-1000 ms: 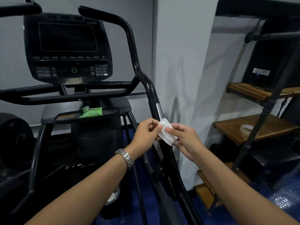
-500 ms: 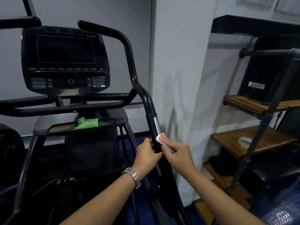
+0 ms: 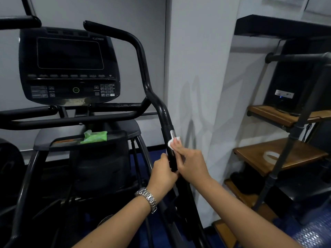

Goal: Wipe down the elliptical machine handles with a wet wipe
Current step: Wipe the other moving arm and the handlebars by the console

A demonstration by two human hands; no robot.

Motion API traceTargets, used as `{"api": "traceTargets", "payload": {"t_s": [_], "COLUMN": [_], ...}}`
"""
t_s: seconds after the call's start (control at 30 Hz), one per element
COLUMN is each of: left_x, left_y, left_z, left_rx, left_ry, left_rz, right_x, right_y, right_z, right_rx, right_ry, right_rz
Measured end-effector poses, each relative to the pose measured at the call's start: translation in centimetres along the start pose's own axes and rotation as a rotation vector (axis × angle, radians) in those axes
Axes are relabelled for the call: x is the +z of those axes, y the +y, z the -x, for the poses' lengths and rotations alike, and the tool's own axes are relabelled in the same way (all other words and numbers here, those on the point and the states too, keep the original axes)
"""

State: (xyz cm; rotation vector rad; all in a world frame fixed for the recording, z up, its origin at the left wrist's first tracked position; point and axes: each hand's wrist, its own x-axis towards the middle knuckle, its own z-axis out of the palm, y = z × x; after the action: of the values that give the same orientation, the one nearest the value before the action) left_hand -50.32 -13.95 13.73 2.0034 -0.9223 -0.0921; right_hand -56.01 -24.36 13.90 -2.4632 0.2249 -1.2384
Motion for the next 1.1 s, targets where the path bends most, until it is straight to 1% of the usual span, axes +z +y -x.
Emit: {"api": "traceTargets", "payload": {"t_s": [0.13,0.3,0.4,0.53,0.67,0.8,0.9,1.0,1.1], "left_x": [0.1,0.0,-0.2,-0.1,0.3,0.3,0.0,-0.2,-0.5], "left_y": [-0.2,-0.1,0.1,-0.1,-0.6,-0.5,-0.2,0.1,0.1], "left_z": [0.0,0.1,0.1,0.0,-0.2,-0.2,0.0,0.1,0.0], "left_rx": [-0.011,-0.017,-0.030,-0.013,-0.005,0.002,-0.025,-0.047,-0.041], "left_ry": [0.009,-0.012,-0.027,-0.022,-0.007,-0.009,-0.019,-0.034,-0.051], "left_rz": [0.004,0.004,0.017,0.022,0.012,0.003,0.025,0.019,0.011], "right_x": [-0.2,0.5,0.8,0.6,0.5,0.9,1.1,1.2,0.8], "right_y": [0.4,-0.9,-1.2,-0.4,0.3,-0.7,-1.6,-1.7,-1.6], "right_z": [2.9,-2.0,-4.0,-1.9,1.2,-2.0,-5.1,-6.6,-6.5], "right_rx": [-0.025,-0.053,-0.045,-0.070,-0.008,-0.058,-0.073,0.016,0.140], "right_ry": [-0.011,0.029,0.028,0.030,0.017,0.068,0.086,0.097,0.055], "right_rz": [-0.029,0.095,0.091,0.080,0.029,0.099,0.124,0.064,0.007]}}
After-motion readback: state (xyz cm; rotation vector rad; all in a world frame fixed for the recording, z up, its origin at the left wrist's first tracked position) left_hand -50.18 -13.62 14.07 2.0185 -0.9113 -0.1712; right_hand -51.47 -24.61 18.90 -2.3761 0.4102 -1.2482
